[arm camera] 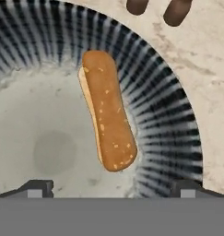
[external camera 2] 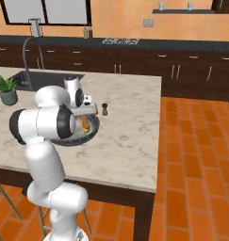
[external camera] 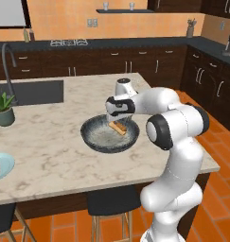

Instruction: Place one bun and one sausage from the bowl on each plate.

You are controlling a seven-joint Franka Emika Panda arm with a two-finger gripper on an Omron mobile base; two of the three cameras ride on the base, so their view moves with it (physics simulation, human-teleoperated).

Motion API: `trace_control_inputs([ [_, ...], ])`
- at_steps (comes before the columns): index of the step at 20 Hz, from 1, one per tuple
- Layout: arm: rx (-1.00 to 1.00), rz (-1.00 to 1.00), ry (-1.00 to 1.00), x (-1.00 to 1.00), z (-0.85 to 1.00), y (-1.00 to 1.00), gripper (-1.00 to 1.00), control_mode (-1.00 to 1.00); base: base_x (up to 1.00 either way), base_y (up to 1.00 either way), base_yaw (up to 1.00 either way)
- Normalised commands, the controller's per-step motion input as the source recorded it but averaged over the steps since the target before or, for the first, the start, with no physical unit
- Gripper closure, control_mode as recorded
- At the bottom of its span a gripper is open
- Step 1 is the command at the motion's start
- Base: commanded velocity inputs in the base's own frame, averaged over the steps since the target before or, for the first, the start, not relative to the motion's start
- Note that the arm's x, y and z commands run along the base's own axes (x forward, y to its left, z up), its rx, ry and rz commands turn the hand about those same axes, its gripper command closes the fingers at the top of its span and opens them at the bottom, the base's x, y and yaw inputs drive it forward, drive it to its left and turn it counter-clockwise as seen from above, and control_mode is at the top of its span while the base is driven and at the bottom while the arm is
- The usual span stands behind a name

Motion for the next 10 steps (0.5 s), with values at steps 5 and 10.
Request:
trace_control_inputs([
  [5,-0.02,0.00,0.00,0.42,-0.39,0.11,-1.00,-1.00,0.00,0.00,0.00],
  [10,0.00,0.00,0.00,0.06,-0.45,0.02,-1.00,-1.00,0.00,0.00,0.00],
])
